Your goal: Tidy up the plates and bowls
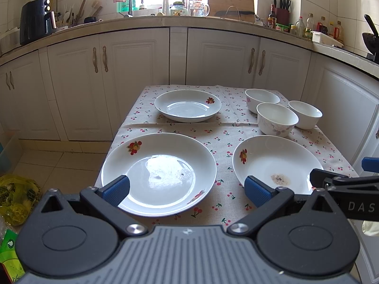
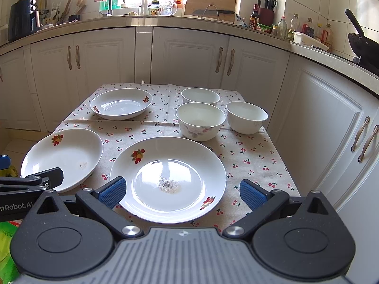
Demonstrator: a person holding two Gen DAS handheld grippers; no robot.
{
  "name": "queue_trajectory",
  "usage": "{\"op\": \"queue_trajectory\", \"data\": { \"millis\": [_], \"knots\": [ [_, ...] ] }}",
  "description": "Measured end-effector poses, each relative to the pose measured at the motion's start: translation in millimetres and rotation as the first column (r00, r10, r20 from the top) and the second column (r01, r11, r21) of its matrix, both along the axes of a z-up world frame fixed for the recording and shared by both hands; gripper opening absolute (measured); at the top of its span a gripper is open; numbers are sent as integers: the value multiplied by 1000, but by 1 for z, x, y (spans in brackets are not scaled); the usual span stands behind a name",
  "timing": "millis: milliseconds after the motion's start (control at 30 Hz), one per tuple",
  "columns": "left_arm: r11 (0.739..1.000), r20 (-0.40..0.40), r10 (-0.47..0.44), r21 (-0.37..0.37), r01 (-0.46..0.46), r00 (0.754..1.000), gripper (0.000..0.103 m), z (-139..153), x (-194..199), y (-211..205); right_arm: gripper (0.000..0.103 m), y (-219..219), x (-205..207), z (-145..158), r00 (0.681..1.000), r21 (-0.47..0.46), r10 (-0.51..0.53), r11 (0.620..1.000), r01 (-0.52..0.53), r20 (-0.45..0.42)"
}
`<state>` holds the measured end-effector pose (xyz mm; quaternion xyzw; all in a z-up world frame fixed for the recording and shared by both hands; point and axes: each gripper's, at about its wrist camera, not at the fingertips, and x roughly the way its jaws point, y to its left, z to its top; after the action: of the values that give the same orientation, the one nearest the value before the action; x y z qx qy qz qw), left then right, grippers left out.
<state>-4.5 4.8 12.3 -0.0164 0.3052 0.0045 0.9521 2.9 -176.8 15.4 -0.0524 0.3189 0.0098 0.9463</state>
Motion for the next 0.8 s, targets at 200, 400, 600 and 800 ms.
{"op": "queue_trajectory", "data": {
  "millis": [200, 400, 600, 800],
  "knots": [
    [1000, 1, 0, 1, 0, 1000, 102, 1, 0, 1, 103, -1, 0, 1, 1000, -1, 0, 1000, 0, 1],
    [1000, 1, 0, 1, 0, 1000, 102, 1, 0, 1, 103, -1, -2, 5, 1000, -7, -2, 1000, 2, 5],
    [1000, 1, 0, 1, 0, 1000, 102, 1, 0, 1, 103, 1, -1, 3, 1000, -12, -3, 1000, 3, 7],
    [1000, 1, 1, 2, -1, 1000, 102, 1, 0, 1, 103, 2, -1, 1, 1000, -16, -5, 1000, 5, 9]
  ]
}}
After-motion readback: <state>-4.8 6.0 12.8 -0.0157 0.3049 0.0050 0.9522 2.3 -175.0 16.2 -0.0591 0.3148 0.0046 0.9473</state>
